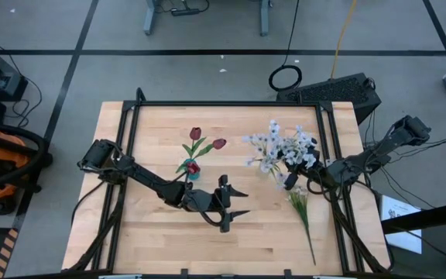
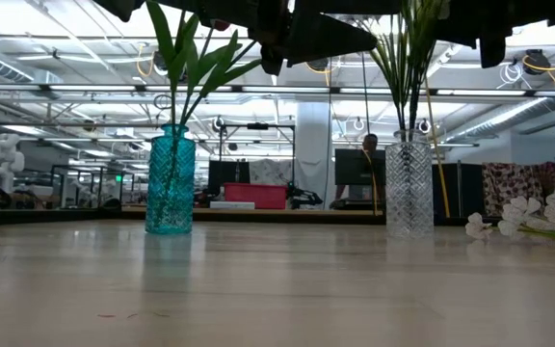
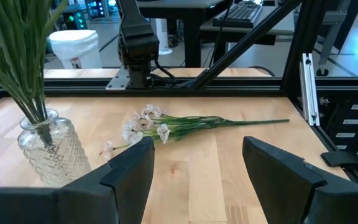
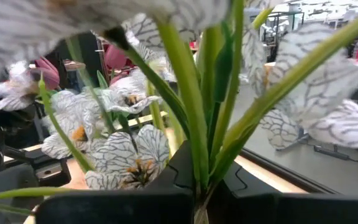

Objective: Sort flowers into vase by color
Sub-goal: Put the white daisies into the transparent vase

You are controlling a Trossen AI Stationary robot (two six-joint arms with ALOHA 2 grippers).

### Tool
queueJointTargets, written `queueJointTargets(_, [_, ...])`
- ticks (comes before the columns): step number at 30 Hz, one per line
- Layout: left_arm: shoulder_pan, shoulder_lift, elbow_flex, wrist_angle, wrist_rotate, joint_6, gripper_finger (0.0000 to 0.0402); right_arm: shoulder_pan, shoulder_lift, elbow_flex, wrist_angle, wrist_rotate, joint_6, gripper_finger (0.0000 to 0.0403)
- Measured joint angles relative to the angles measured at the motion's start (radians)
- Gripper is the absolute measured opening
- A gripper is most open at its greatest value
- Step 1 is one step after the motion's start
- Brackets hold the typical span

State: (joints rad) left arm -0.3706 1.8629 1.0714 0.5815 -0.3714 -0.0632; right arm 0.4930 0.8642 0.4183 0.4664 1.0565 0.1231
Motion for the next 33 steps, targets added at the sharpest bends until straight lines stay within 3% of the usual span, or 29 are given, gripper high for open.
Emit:
queueJointTargets(15, [0.0,0.0,0.0,-0.025,0.0,-0.001,0.0251,-0.003,0.0,0.0,0.0,-0.013,0.049,0.0007])
queueJointTargets(27, [0.0,0.0,0.0,-0.056,0.0,-0.007,0.0251,0.01,-0.002,0.0,-0.001,-0.013,0.083,0.0137])
queueJointTargets(33, [0.0,0.0,0.0,-0.069,0.0,-0.008,0.0251,0.038,-0.028,0.0,-0.035,-0.012,0.076,0.0181])
